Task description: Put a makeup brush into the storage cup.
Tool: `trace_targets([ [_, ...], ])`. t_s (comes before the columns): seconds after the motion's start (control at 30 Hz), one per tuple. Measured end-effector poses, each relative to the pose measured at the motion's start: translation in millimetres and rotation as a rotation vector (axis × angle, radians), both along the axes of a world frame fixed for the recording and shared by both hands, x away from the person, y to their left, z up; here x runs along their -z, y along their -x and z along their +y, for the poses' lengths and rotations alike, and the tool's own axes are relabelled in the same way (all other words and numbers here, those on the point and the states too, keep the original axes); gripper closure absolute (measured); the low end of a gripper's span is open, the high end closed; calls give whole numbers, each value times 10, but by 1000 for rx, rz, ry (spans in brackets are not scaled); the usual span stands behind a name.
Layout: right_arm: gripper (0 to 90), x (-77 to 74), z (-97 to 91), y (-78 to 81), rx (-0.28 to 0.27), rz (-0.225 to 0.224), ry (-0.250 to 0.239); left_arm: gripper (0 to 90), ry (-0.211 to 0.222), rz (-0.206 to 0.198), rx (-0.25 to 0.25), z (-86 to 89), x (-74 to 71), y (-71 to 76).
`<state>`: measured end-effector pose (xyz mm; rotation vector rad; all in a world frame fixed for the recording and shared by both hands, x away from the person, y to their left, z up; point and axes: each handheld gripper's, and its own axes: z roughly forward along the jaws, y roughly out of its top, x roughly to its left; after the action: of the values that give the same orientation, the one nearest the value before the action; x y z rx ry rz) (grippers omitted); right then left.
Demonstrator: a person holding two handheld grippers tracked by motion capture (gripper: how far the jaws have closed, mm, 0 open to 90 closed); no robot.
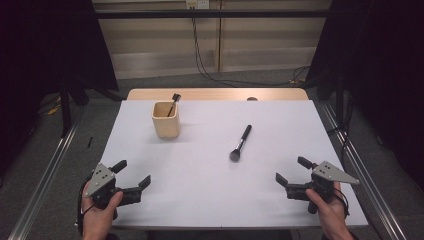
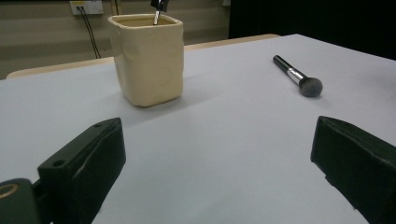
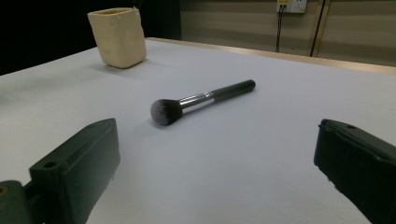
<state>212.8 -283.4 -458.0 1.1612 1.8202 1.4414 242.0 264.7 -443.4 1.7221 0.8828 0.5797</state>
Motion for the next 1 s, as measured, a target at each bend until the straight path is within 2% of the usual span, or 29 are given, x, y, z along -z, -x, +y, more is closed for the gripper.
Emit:
trace_targets([
  [0.23,0,-7,0,-38,-2,-3,-3,32,15,2,-14,29,-3,27],
  [0.7,0,-100,20,-200,-34,-24,-18,32,8,-13,-18,50,-23,48],
  [1.0,0,-168,45,-304,-50,-16,-2,31,18,-9,-15,49,-22,61],
])
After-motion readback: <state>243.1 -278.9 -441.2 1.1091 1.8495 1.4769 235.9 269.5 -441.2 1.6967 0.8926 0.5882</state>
